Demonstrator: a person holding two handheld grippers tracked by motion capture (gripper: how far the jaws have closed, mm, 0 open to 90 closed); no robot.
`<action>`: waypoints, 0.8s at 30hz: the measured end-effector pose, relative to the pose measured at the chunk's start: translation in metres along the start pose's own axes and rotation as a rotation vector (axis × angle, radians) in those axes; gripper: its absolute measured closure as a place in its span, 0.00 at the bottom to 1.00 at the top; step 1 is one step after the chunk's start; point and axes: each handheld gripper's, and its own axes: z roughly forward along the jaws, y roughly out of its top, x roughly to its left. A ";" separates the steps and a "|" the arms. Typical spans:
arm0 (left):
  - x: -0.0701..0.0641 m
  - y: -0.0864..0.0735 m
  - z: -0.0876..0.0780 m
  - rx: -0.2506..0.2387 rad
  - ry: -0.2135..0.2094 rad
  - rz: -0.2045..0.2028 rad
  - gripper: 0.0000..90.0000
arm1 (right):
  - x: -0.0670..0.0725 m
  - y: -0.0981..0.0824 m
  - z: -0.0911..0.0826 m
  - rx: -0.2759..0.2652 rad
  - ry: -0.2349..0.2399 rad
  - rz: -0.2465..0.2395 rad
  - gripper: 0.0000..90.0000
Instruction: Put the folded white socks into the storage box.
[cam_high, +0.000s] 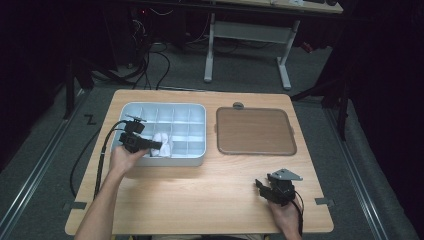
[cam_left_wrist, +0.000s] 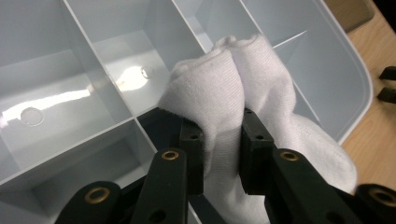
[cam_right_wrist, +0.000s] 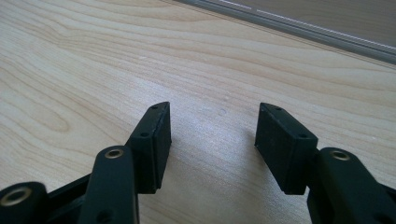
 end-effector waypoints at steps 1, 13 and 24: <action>0.000 -0.001 0.000 0.002 0.008 0.005 0.84 | 0.000 0.000 0.000 0.000 0.000 0.000 0.51; -0.002 -0.007 0.005 -0.004 0.091 0.069 0.85 | 0.000 0.000 0.000 0.000 0.000 0.000 0.51; -0.009 -0.012 0.011 0.005 0.163 0.138 0.86 | 0.000 0.000 0.000 0.001 -0.001 0.001 0.51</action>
